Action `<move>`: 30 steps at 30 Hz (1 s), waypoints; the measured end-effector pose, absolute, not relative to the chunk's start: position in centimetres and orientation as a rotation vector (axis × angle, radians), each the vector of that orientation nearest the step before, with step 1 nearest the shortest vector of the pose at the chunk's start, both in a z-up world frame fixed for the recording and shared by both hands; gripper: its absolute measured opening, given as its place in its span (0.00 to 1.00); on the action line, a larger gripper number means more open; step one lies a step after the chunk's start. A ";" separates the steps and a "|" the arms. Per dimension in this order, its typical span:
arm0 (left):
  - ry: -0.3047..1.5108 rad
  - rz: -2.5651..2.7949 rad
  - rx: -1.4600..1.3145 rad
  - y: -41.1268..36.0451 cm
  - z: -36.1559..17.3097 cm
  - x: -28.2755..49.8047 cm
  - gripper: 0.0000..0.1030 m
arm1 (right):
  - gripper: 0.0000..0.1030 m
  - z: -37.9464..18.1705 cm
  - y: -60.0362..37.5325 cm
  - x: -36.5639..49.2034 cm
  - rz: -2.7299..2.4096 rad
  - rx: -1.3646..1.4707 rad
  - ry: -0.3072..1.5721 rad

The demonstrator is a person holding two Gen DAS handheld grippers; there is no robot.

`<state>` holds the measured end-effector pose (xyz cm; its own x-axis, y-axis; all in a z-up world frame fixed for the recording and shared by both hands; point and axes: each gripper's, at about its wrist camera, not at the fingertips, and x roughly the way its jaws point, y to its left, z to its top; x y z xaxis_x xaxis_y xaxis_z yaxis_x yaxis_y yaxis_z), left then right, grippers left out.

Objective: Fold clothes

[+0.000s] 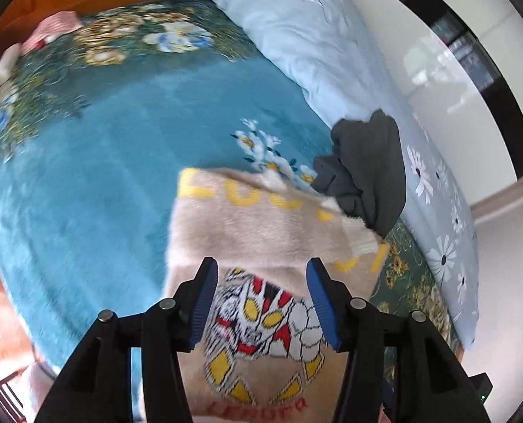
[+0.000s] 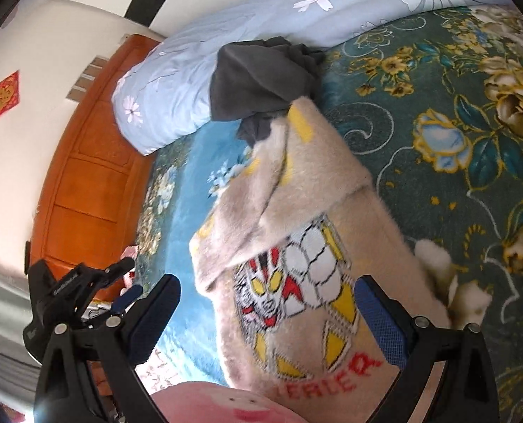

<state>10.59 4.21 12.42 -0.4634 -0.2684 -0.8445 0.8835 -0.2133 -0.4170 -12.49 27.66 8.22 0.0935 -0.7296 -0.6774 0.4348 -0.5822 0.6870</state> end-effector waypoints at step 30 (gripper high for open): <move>1.314 -1.680 0.760 8.3 7.9 17.3 0.56 | 0.62 0.7 11.9 -21.5 -1.533 1.563 -0.243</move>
<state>17.28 8.25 7.93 -0.4549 -0.2507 -0.8545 0.8897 -0.0875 -0.4480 -21.54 11.94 0.72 0.2101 -0.6857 -0.6969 0.4370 -0.5718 0.6943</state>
